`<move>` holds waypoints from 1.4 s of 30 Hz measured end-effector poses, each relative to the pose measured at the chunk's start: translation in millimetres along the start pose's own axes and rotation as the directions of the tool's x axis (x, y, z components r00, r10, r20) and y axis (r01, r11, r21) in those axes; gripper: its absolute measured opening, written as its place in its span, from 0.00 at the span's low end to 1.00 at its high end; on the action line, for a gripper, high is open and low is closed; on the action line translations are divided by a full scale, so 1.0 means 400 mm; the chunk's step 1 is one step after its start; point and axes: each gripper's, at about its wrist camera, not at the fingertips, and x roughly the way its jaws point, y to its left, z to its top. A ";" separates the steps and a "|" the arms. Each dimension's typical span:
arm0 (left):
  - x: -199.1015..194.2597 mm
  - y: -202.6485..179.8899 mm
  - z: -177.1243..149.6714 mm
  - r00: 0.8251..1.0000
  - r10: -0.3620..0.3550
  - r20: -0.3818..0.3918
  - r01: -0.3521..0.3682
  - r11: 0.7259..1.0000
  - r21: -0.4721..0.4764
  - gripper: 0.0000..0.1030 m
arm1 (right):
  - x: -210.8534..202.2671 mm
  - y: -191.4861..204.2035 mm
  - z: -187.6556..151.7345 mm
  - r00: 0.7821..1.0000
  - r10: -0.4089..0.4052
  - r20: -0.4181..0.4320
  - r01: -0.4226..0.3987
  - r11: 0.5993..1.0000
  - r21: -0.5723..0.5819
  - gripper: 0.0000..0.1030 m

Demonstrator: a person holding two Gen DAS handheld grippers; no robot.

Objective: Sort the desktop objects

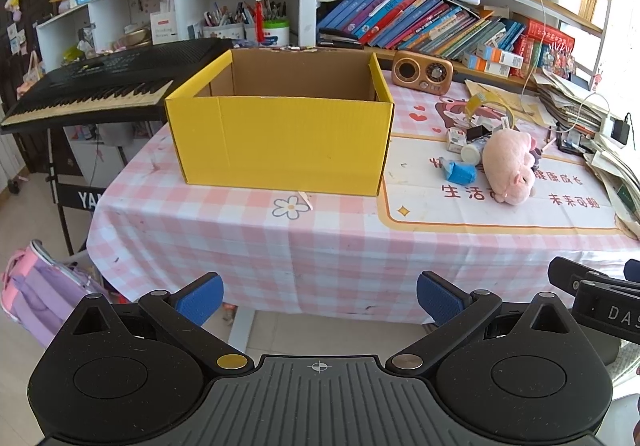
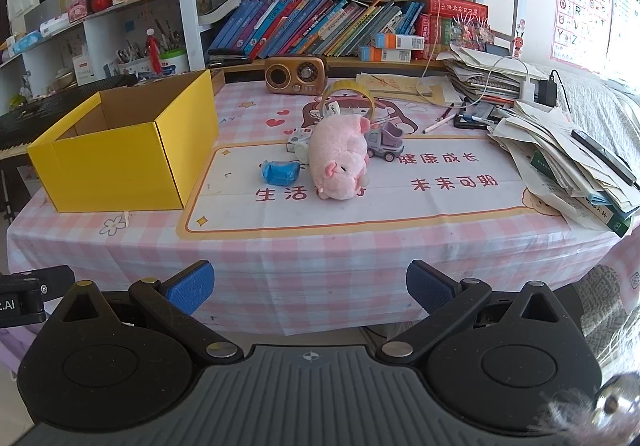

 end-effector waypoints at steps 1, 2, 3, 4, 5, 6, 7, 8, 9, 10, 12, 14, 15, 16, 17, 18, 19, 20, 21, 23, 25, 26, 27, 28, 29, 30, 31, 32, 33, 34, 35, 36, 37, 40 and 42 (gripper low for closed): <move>0.001 0.000 0.000 1.000 -0.001 -0.001 0.001 1.000 0.001 1.00 | 0.001 0.001 0.000 1.000 0.000 -0.001 0.000 1.000 -0.001 1.00; 0.002 -0.001 0.000 1.000 -0.006 -0.004 0.006 1.000 0.000 1.00 | 0.001 0.003 0.000 1.000 0.000 -0.002 0.000 1.000 -0.001 1.00; 0.002 0.001 0.001 1.000 -0.014 -0.007 0.014 1.000 -0.001 1.00 | 0.001 0.003 0.000 1.000 -0.002 0.000 0.002 1.000 -0.001 1.00; 0.004 0.000 0.000 1.000 -0.018 -0.008 0.018 1.000 -0.001 1.00 | 0.002 0.005 -0.001 1.000 -0.002 -0.001 0.002 1.000 -0.002 1.00; 0.005 0.000 0.000 1.000 -0.018 -0.009 0.018 1.000 -0.001 1.00 | 0.002 0.009 -0.002 1.000 -0.001 0.000 0.001 1.000 -0.004 1.00; 0.006 0.000 0.000 1.000 -0.016 -0.009 0.016 1.000 -0.001 1.00 | 0.000 0.014 -0.004 1.000 0.000 0.001 0.000 1.000 -0.006 1.00; 0.006 0.001 0.000 1.000 -0.015 -0.008 0.015 1.000 -0.002 1.00 | -0.001 0.017 -0.004 1.000 0.003 0.002 -0.003 1.000 -0.006 1.00; 0.006 0.002 0.000 1.000 -0.015 -0.007 0.015 1.000 -0.003 1.00 | 0.000 0.023 -0.007 1.000 0.007 0.003 -0.007 1.000 -0.005 1.00; 0.006 0.003 0.001 1.000 -0.013 -0.006 0.013 1.000 -0.004 1.00 | 0.000 0.025 -0.006 1.000 0.012 0.004 -0.012 1.000 -0.004 1.00; 0.006 0.004 0.001 1.000 -0.012 -0.004 0.012 1.000 -0.004 1.00 | -0.001 0.025 -0.006 1.000 0.014 0.007 -0.014 1.000 -0.003 1.00; 0.006 0.005 0.001 1.000 -0.013 -0.002 0.013 1.000 -0.004 1.00 | -0.007 0.027 -0.007 1.000 0.016 0.014 -0.016 1.000 -0.003 1.00; 0.007 0.007 0.001 1.000 -0.017 -0.002 0.017 1.000 -0.003 1.00 | -0.008 0.025 -0.005 1.000 0.018 0.016 -0.018 1.000 -0.001 1.00; 0.008 0.007 0.001 1.000 -0.019 -0.003 0.019 1.000 -0.002 1.00 | -0.009 0.026 -0.005 1.000 0.017 0.017 -0.017 1.000 -0.001 1.00; 0.008 0.007 0.001 1.000 -0.021 -0.004 0.021 1.000 -0.001 1.00 | -0.009 0.025 -0.004 1.000 0.017 0.016 -0.017 1.000 -0.001 1.00; 0.010 0.008 0.001 1.000 -0.024 -0.006 0.024 1.000 0.000 1.00 | -0.011 0.027 -0.005 1.000 0.013 0.018 -0.013 1.000 -0.001 1.00; 0.011 0.008 0.001 1.000 -0.027 -0.008 0.027 1.000 0.001 1.00 | -0.012 0.027 -0.004 1.000 0.009 0.020 -0.009 1.000 0.001 1.00; 0.012 0.008 0.001 1.000 -0.028 -0.009 0.028 1.000 0.002 1.00 | -0.014 0.028 -0.005 1.000 0.010 0.022 -0.010 1.000 0.004 1.00; 0.012 0.008 0.000 1.000 -0.030 -0.009 0.030 1.000 0.003 1.00 | -0.015 0.024 -0.001 1.000 0.012 0.024 -0.012 1.000 0.008 1.00; 0.012 0.008 0.000 0.999 -0.032 -0.009 0.032 0.999 0.003 1.00 | -0.016 0.023 0.000 1.000 0.012 0.026 -0.013 1.000 0.010 1.00; 0.013 0.008 0.000 0.999 -0.034 -0.010 0.034 0.999 0.002 1.00 | -0.017 0.019 0.003 1.000 0.013 0.026 -0.013 1.000 0.011 1.00; 0.013 0.012 -0.001 0.999 -0.046 -0.008 0.046 0.999 -0.003 1.00 | -0.017 0.020 0.002 1.000 0.014 0.025 -0.014 1.000 0.011 1.00; 0.012 0.012 -0.001 0.999 -0.051 -0.006 0.051 0.999 -0.006 1.00 | -0.017 0.020 0.001 1.000 0.011 0.026 -0.011 1.000 0.011 1.00; 0.012 0.013 0.000 0.999 -0.054 -0.003 0.054 0.999 -0.009 1.00 | -0.016 0.020 0.001 1.000 0.009 0.027 -0.009 1.000 0.011 1.00; 0.012 0.012 0.000 0.998 -0.055 -0.001 0.055 0.998 -0.010 1.00 | -0.016 0.019 0.001 1.000 0.003 0.026 -0.003 1.000 0.012 1.00; 0.013 0.012 0.001 0.998 -0.058 0.000 0.058 0.998 -0.011 1.00 | -0.015 0.019 0.001 1.000 -0.003 0.025 0.003 1.000 0.013 1.00; 0.013 0.011 0.001 0.998 -0.061 0.001 0.061 0.998 -0.013 1.00 | -0.014 0.017 0.001 1.000 -0.009 0.022 0.008 1.000 0.015 1.00; 0.015 0.009 0.002 0.998 -0.064 0.001 0.064 0.998 -0.013 1.00 | -0.012 0.015 0.001 1.000 -0.012 0.018 0.012 1.000 0.017 1.00; 0.016 0.007 0.002 0.998 -0.066 0.000 0.066 0.998 -0.013 1.00 | -0.011 0.013 0.001 1.000 -0.013 0.014 0.013 1.000 0.019 1.00; 0.018 0.004 0.003 0.998 -0.070 -0.002 0.070 0.997 -0.012 1.00 | -0.009 0.009 0.002 1.000 -0.012 0.011 0.011 1.000 0.022 1.00; 0.021 0.000 0.004 0.997 -0.074 -0.003 0.074 0.997 -0.011 1.00 | -0.008 0.007 0.003 1.000 -0.009 0.008 0.009 1.000 0.024 1.00; 0.023 -0.003 0.005 0.997 -0.078 -0.005 0.078 0.997 -0.009 1.00 | -0.006 0.005 0.005 1.000 -0.011 0.007 0.011 1.000 0.023 1.00; 0.025 -0.008 0.006 0.997 -0.081 -0.007 0.081 0.997 -0.006 1.00 | -0.004 0.001 0.008 1.000 -0.015 0.006 0.015 1.000 0.021 1.00; 0.027 -0.012 0.006 0.997 -0.083 -0.010 0.083 0.997 -0.005 1.00 | -0.002 -0.004 0.009 1.000 -0.016 0.005 0.015 1.000 0.022 1.00; 0.037 -0.023 0.009 0.996 -0.086 -0.020 0.086 0.996 -0.002 1.00 | 0.008 -0.017 0.015 1.000 -0.012 -0.005 0.013 1.000 0.025 1.00; 0.043 -0.032 0.011 0.996 -0.088 -0.024 0.088 0.996 -0.002 1.00 | 0.013 -0.026 0.019 1.000 -0.005 -0.008 0.006 1.000 0.024 1.00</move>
